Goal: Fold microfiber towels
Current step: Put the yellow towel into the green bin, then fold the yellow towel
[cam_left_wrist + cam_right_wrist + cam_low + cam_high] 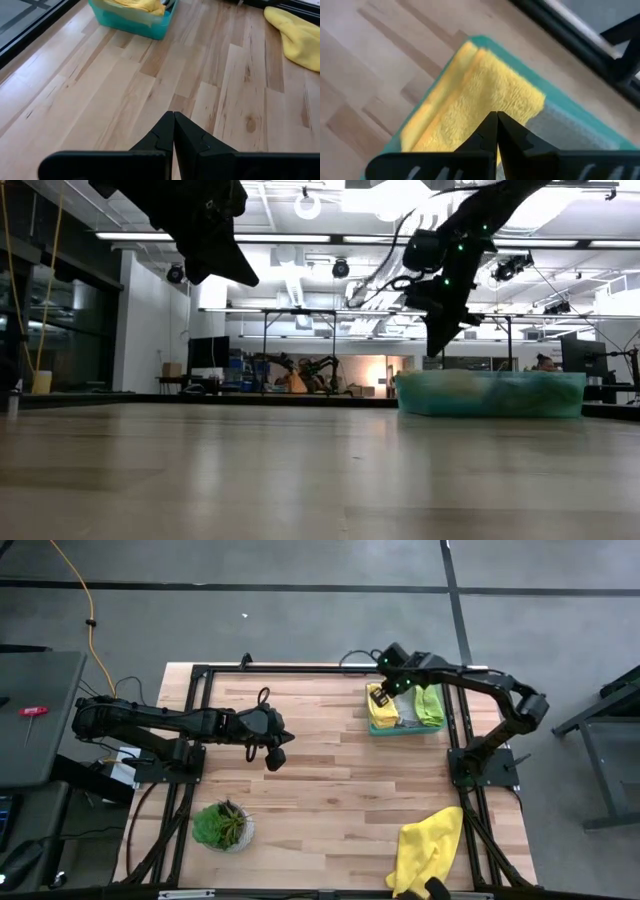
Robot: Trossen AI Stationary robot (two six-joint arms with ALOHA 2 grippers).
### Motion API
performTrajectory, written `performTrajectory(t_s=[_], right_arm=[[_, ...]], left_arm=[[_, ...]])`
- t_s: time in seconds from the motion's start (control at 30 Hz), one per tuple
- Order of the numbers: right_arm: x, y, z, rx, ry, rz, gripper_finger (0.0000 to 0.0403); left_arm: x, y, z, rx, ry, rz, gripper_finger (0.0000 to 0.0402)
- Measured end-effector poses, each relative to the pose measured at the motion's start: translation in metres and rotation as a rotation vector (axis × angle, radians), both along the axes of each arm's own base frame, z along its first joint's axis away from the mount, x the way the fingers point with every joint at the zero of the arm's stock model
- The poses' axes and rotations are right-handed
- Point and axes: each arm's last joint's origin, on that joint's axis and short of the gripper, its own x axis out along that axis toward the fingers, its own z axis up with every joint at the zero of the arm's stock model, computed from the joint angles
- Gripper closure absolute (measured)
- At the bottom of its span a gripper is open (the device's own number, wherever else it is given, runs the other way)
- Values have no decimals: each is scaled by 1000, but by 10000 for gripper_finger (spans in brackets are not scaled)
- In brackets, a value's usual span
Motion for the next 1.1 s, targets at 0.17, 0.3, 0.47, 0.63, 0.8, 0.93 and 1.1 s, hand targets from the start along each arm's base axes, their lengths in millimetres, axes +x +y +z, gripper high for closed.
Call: performTrajectory(t_s=[0.17,0.3,0.47,0.63,0.8,0.93,1.1], right_arm=[[-4,-9,-9,53,-25,-34,403],[2,-19,-31,26,-39,-107,403],[13,-28,-56,63,-62,-148,403],[10,-24,-47,82,-74,-134,403],[-14,-1,2,28,-80,-49,403],[-34,42,44,97,-181,112,403],[-48,112,75,270,-292,302,403]], left_arm=[[0,0,0,0,0,0,401],[0,0,0,0,0,1,401],[0,0,0,0,0,1,401],[0,0,0,-5,-2,5,401],[0,0,0,-5,-2,6,401],[0,0,0,-4,-2,8,401],[0,0,0,-3,-2,8,401]])
